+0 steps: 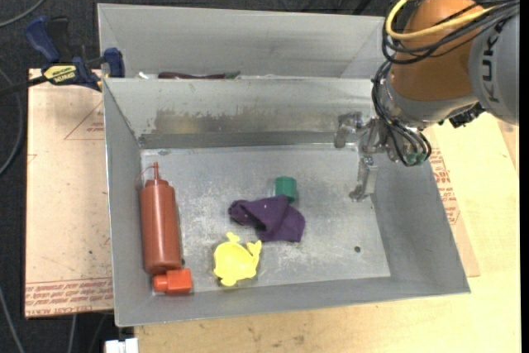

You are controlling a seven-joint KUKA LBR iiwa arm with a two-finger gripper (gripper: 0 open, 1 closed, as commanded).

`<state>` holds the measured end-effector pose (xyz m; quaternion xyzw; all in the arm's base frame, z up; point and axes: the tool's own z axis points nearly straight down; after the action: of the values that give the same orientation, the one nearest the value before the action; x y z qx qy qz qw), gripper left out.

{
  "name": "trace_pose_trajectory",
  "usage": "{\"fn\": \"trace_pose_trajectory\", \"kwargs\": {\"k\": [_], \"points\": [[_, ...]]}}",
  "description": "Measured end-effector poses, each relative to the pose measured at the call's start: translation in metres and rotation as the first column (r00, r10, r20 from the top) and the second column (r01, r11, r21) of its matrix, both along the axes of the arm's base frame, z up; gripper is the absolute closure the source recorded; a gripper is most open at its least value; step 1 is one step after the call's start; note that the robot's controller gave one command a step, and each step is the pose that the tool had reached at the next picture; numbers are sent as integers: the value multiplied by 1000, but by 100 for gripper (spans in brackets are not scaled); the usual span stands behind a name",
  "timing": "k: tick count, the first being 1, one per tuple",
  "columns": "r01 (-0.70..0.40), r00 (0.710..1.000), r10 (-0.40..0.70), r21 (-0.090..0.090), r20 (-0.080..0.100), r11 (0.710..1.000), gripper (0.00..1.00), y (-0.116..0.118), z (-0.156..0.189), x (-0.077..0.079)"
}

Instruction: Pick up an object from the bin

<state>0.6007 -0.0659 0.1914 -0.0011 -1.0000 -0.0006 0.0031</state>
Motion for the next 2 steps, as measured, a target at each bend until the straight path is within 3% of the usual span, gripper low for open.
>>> {"fn": "trace_pose_trajectory", "kwargs": {"k": [1, 2], "points": [[-1, 1000, 1, -1, 8, 1000, 0, 0, 5, 2], [23, 1000, -23, -1, 9, 1000, 0, 26, -25, 4]]}}
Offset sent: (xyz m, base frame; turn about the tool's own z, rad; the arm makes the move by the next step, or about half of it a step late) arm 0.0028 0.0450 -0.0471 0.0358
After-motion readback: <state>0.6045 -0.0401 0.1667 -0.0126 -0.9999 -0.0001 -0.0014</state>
